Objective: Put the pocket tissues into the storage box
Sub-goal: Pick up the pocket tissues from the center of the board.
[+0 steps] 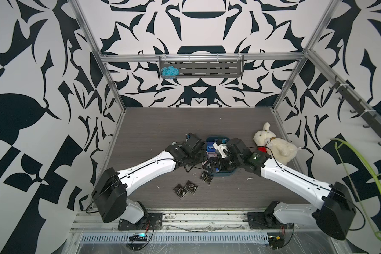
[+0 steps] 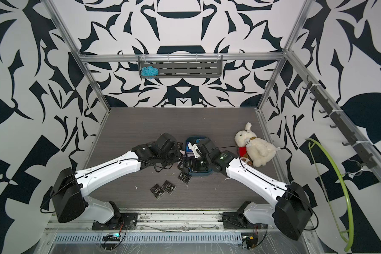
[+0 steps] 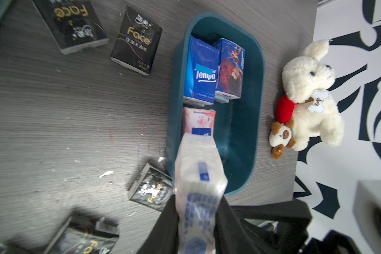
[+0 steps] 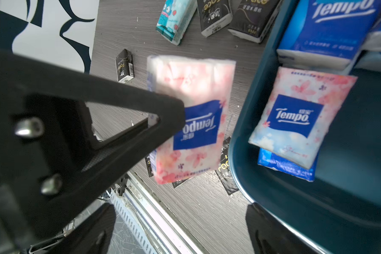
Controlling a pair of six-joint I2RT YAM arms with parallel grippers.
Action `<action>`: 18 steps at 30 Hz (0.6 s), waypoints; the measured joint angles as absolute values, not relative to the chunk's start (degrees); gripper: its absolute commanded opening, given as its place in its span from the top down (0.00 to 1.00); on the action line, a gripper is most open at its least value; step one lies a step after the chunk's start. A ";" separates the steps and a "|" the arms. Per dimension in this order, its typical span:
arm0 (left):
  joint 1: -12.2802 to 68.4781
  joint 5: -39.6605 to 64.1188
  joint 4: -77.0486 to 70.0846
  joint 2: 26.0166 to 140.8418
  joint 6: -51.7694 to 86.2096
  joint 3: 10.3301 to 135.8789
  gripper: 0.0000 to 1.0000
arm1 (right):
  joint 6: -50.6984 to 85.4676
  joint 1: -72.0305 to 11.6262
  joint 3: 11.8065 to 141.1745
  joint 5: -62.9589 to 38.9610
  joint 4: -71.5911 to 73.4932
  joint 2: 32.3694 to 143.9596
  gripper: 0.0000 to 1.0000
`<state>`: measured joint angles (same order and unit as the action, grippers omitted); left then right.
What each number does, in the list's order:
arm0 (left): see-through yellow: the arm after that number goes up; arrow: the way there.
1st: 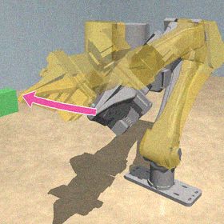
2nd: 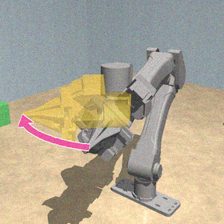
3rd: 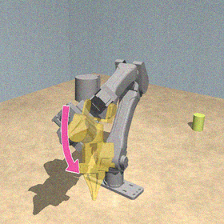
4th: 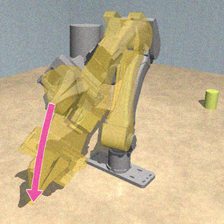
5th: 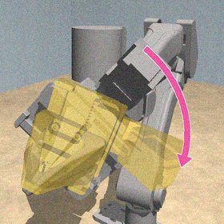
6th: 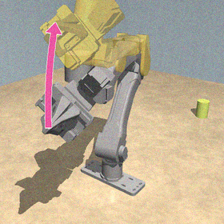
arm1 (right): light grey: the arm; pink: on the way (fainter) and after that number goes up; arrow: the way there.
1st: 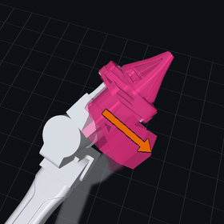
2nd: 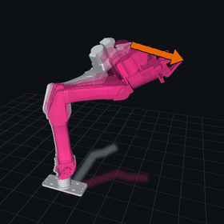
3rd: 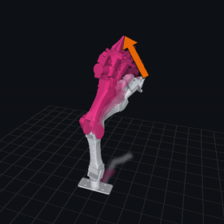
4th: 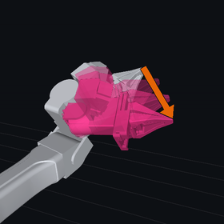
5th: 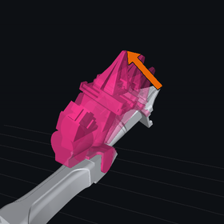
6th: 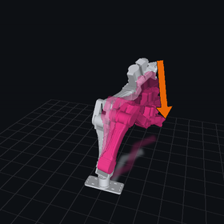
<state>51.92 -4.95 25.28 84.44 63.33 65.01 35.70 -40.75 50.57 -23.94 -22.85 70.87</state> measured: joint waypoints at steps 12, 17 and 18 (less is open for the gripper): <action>53.93 -4.97 22.72 84.60 66.83 65.34 0.70 | 31.68 -39.94 51.42 -22.13 -24.62 72.12 0.06; 54.06 -4.32 22.00 84.01 67.07 65.34 0.70 | 30.59 -37.34 51.64 -22.87 -24.99 72.51 0.12; 54.24 -3.92 21.93 83.77 67.07 65.34 0.70 | 30.50 -36.86 51.81 -23.09 -24.97 72.66 0.12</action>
<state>54.24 -3.92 21.93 83.77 67.07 65.34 30.50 -36.86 51.81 -23.09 -24.97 72.66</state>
